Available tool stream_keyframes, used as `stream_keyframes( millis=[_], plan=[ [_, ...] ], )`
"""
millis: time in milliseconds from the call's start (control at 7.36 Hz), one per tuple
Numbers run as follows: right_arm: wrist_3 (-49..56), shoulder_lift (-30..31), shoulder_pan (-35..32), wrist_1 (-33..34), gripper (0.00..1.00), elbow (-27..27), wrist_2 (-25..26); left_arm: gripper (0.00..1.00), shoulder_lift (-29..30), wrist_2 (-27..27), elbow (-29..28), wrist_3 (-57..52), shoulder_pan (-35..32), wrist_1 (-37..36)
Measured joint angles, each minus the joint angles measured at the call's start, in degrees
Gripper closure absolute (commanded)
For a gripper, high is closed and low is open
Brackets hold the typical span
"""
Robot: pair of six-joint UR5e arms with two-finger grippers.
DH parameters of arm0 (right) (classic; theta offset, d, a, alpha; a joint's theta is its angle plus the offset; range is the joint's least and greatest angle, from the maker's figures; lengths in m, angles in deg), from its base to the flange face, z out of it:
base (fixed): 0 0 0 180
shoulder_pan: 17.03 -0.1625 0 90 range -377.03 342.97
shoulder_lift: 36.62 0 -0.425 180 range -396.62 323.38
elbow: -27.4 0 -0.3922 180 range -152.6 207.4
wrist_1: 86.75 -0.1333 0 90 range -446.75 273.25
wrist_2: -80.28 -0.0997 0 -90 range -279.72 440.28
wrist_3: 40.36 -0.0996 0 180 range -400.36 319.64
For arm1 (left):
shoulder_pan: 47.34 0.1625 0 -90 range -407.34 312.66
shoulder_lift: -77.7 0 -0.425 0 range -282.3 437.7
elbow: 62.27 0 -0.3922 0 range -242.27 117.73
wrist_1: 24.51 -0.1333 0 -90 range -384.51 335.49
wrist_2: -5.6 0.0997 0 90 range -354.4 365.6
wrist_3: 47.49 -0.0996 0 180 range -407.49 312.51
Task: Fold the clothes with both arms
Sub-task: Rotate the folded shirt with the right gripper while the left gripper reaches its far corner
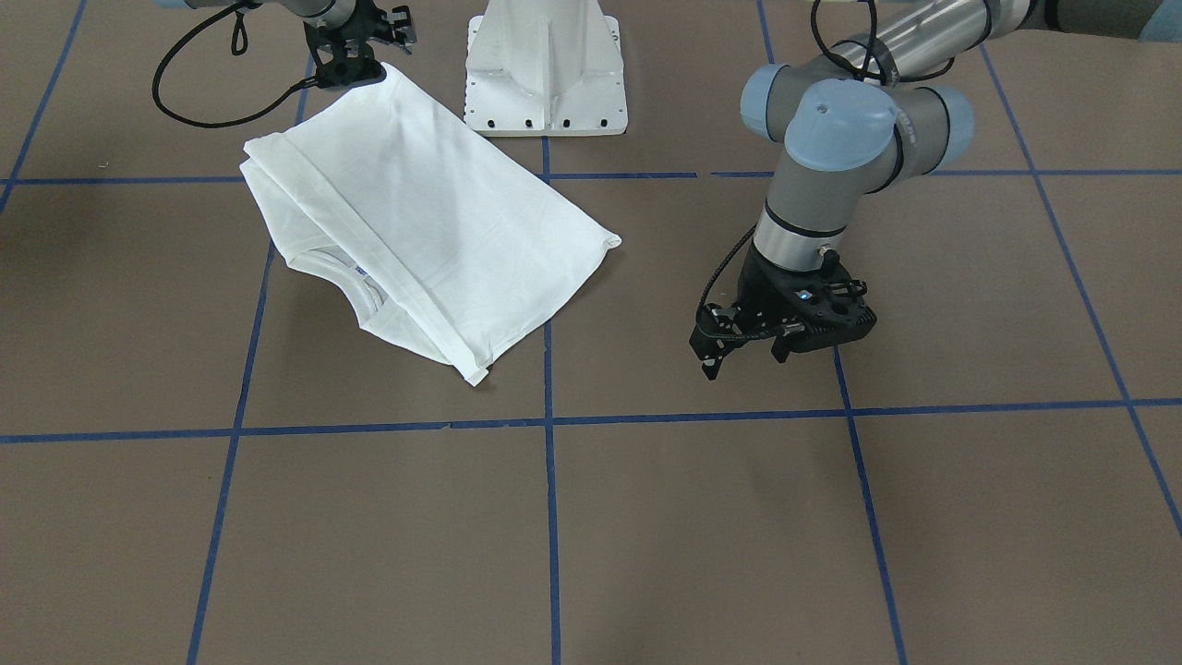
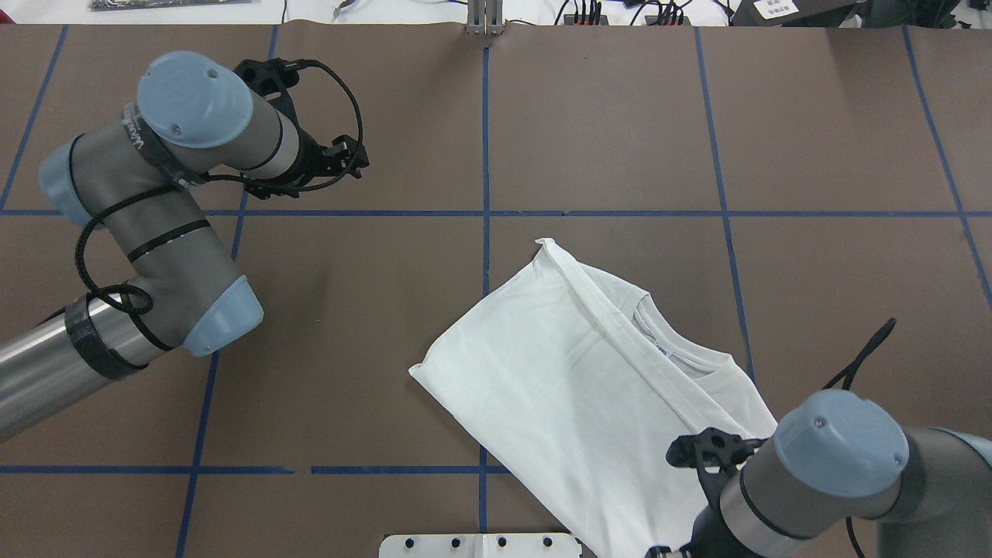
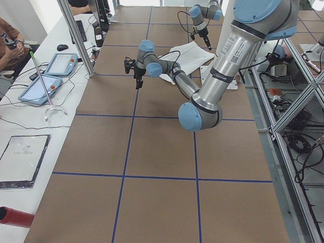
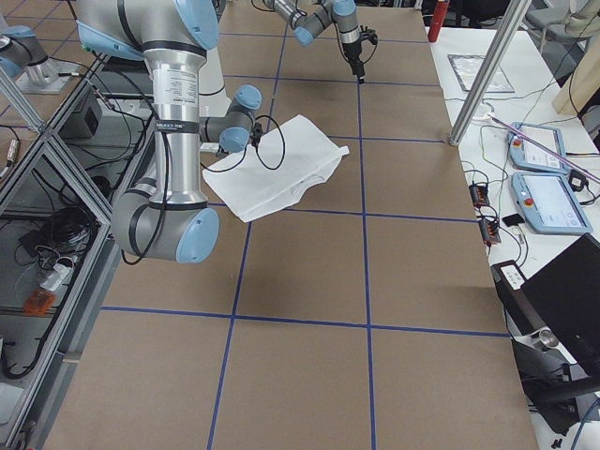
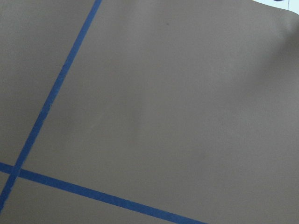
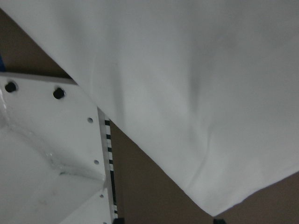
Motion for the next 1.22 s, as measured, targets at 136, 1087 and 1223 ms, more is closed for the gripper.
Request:
stream_keyframes(
  millis=[136, 1087, 1223],
  plan=[
    [0.4, -2.0, -5.5, -0.1, 0.00, -0.2, 0.2, 0.01, 0.0, -1.6, 1.9, 1.3, 2.2, -0.7],
    [0.9, -8.1, -23.4, -0.1, 0.00, -1.6, 3.2, 0.04, -0.1, -2.4, 3.5, 19.2, 20.4, -0.4],
    [0.9, -8.4, -23.5, -0.1, 0.00, -1.7, 3.3, 0.06, 0.1, -2.1, 3.0, 19.3, 20.7, -0.4]
  ],
)
